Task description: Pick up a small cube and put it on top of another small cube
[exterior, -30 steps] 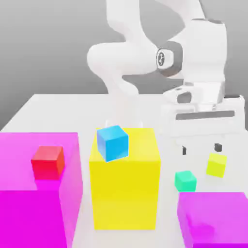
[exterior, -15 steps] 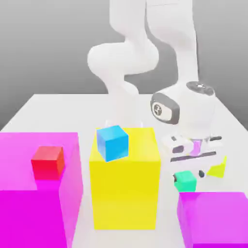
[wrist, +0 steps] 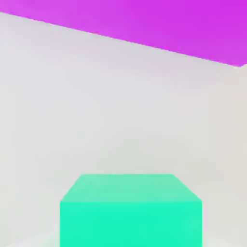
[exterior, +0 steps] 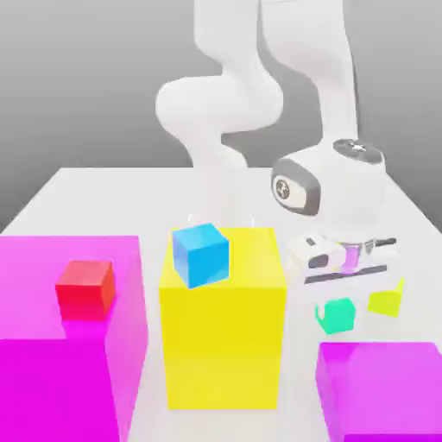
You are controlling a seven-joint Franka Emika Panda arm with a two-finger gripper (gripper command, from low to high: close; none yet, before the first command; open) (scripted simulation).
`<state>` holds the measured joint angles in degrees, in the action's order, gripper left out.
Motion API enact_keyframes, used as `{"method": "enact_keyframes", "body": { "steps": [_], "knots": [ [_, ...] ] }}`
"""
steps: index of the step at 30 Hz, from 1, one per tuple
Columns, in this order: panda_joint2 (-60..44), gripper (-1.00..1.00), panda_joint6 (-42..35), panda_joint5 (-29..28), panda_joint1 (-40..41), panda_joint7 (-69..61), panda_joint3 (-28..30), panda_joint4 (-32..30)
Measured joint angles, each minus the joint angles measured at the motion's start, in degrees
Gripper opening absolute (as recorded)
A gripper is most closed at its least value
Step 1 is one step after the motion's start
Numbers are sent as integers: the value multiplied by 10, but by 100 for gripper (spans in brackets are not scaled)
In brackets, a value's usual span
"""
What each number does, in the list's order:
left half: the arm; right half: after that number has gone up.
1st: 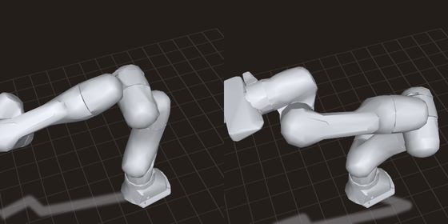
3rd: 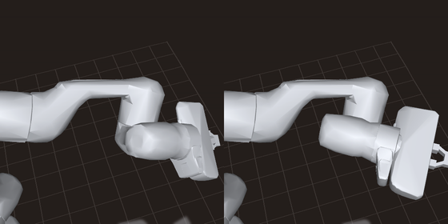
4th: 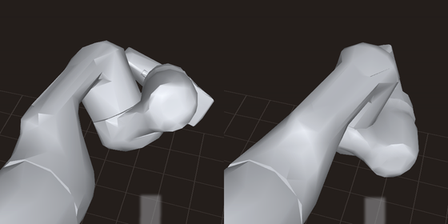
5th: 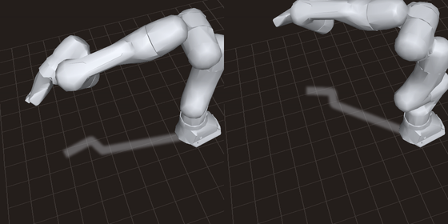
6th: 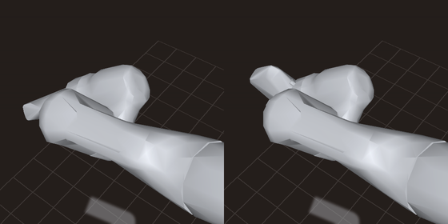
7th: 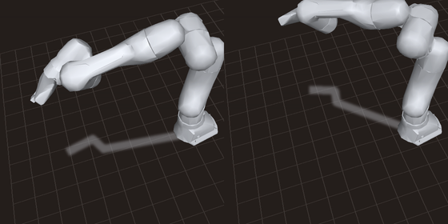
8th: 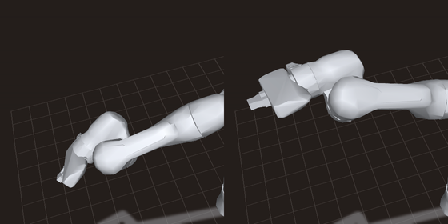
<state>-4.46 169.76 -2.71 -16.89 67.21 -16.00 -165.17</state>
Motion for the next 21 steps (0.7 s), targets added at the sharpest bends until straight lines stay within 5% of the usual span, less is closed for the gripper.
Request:
{"method": "enact_keyframes", "body": {
  "steps": [4, 13, 21],
  "knots": [
    [58, -100, -52, 24, -3, -36, -9, 3],
    [184, -100, -269, -41, 32, -164, 32, 156],
    [270, -100, -468, -22, 109, -219, 127, 245]
  ]
}}
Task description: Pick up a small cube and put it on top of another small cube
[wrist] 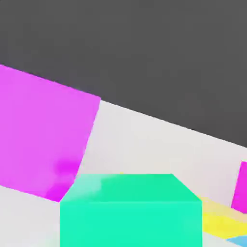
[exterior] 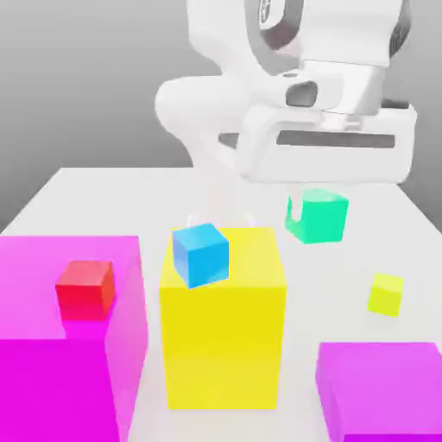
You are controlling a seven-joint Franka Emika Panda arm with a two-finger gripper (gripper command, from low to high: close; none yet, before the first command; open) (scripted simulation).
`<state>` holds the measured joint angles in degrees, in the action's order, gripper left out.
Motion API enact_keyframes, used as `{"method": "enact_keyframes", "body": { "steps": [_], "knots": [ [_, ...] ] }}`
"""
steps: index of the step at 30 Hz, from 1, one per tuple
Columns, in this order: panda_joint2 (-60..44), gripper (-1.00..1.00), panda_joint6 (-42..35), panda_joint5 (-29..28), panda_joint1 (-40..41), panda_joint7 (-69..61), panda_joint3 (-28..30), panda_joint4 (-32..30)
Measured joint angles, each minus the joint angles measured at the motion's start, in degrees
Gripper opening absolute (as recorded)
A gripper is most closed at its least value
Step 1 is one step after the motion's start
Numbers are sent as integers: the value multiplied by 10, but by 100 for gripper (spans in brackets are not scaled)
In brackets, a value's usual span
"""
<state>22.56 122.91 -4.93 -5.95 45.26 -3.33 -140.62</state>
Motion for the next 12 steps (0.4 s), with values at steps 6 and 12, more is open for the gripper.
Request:
{"method": "enact_keyframes", "body": {
  "steps": [6, 12],
  "knots": [
    [16, -100, -59, 34, 54, 6, 64, -1],
    [-8, 100, 3, 38, 59, 7, 68, -43]
  ]
}}
